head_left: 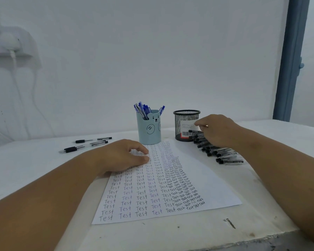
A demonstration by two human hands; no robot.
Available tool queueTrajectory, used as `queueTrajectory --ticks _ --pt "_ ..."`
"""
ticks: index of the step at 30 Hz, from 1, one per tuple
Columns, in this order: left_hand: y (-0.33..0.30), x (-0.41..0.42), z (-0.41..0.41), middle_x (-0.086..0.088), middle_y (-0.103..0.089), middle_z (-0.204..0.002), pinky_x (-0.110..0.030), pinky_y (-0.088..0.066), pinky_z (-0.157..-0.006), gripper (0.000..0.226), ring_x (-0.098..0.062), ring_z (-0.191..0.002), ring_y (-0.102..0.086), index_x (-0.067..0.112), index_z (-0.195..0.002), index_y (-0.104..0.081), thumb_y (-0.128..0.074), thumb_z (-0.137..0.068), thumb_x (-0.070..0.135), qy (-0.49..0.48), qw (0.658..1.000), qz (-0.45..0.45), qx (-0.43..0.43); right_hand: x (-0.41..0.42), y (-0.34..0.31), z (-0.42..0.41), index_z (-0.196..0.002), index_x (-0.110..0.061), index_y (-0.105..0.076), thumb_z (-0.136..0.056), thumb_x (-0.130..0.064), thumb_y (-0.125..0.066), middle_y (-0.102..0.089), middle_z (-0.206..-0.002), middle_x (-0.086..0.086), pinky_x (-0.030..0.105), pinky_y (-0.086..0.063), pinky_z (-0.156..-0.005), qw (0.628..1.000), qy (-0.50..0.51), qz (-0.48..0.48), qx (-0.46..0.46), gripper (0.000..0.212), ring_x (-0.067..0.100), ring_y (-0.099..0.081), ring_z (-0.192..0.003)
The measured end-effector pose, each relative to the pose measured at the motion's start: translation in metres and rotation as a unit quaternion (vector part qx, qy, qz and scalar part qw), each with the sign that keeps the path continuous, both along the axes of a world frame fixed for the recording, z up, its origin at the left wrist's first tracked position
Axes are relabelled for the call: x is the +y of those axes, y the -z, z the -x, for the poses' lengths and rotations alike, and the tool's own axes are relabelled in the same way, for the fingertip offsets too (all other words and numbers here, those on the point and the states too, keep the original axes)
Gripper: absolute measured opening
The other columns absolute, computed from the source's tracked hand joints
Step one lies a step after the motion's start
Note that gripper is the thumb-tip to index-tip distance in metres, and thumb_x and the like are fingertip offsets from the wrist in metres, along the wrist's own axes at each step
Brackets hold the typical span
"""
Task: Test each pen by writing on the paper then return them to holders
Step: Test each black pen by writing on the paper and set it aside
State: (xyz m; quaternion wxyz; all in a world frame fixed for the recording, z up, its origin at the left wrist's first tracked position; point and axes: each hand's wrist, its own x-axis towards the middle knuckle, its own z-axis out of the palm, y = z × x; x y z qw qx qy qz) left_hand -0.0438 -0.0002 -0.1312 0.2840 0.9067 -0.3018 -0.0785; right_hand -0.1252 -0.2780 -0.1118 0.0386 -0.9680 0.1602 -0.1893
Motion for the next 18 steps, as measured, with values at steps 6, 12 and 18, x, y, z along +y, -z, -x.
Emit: queueTrajectory --ticks 6,12,18 --pt "0.000 0.001 -0.002 0.015 -0.048 -0.116 -0.024 -0.036 -0.094 0.028 -0.005 -0.108 -0.050 0.043 -0.114 -0.068 -0.070 -0.088 0.051 -0.001 1.000 0.002 -0.002 0.034 0.004 0.001 -0.126 -0.027 -0.067 -0.101 -0.028 -0.055 -0.065 -0.125 -0.009 0.033 -0.042 -0.105 0.986 -0.132 -0.037 -0.093 0.028 0.014 -0.060 -0.115" --pt "0.004 0.002 -0.012 0.022 -0.061 -0.112 -0.024 -0.043 -0.083 0.014 0.000 -0.109 -0.055 0.041 -0.104 -0.071 -0.072 -0.090 0.041 -0.011 0.995 0.085 -0.044 0.087 0.022 -0.003 -0.125 -0.031 -0.066 -0.099 -0.043 -0.057 -0.062 -0.106 -0.018 0.025 -0.045 -0.086 0.961 -0.256 -0.036 -0.095 0.029 0.003 -0.056 -0.096" --pt "0.003 0.018 -0.035 0.024 -0.059 -0.113 -0.028 -0.037 -0.095 0.017 -0.004 -0.112 -0.052 0.037 -0.106 -0.069 -0.071 -0.091 0.030 -0.058 0.986 0.098 -0.121 0.100 0.030 -0.010 -0.129 -0.029 -0.063 -0.099 -0.044 -0.057 -0.060 -0.115 -0.012 0.024 -0.043 -0.088 0.964 -0.258 -0.051 -0.044 0.034 0.005 -0.052 -0.102"
